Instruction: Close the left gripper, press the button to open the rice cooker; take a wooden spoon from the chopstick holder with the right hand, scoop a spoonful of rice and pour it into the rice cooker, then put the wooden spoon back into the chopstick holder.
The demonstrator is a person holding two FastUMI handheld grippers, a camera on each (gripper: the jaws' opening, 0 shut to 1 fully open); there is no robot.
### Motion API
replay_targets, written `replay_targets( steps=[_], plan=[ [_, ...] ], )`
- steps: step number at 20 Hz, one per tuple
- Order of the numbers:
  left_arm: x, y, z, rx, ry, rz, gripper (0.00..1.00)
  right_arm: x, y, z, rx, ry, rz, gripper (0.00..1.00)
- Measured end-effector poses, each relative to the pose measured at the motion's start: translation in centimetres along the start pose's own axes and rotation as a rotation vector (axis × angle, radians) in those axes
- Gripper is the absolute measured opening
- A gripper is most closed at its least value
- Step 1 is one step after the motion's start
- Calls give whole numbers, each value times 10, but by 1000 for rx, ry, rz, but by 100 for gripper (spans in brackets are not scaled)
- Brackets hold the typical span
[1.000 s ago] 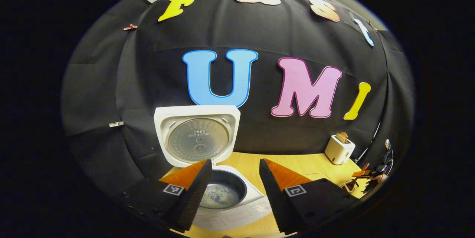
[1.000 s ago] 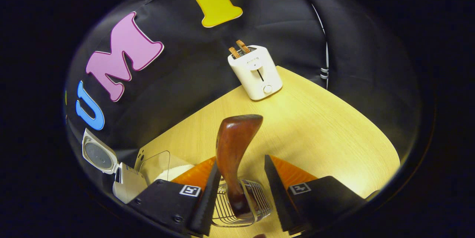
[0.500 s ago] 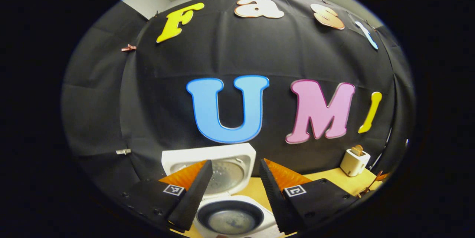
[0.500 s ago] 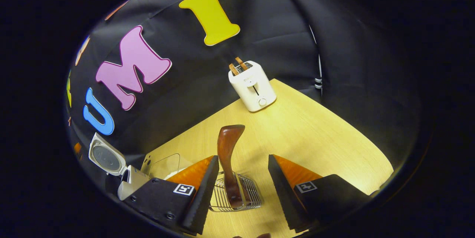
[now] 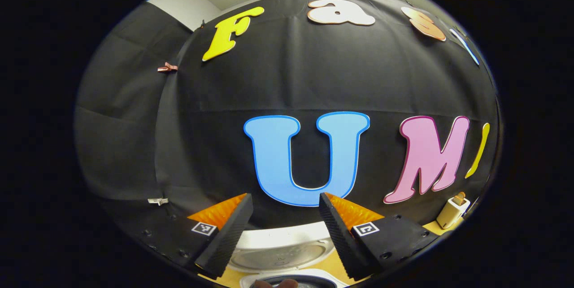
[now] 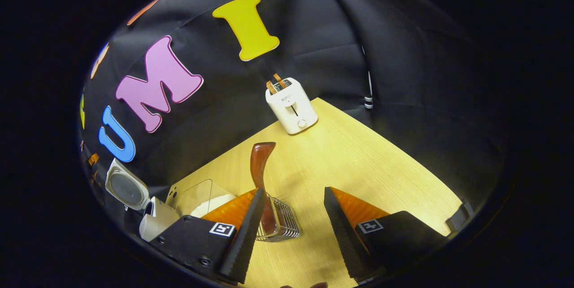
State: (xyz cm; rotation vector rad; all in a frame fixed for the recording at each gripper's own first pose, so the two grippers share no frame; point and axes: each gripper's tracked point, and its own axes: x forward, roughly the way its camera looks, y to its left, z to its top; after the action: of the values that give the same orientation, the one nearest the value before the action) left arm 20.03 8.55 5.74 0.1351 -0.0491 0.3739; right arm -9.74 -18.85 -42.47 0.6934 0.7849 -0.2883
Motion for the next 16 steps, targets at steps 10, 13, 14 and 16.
replay_targets(
  steps=[10,13,14,16],
  plan=[
    [40,14,-63,13,148,70,95,-19,-15,-1,-6,1,-36,83],
    [32,15,-82,-18,204,80,95,-20,-12,1,-19,2,-30,83],
    [29,13,-80,-16,194,80,96,-21,-9,4,-14,1,-24,83],
    [21,10,-80,9,187,76,98,-24,1,13,-12,-19,-6,84]
  ],
)
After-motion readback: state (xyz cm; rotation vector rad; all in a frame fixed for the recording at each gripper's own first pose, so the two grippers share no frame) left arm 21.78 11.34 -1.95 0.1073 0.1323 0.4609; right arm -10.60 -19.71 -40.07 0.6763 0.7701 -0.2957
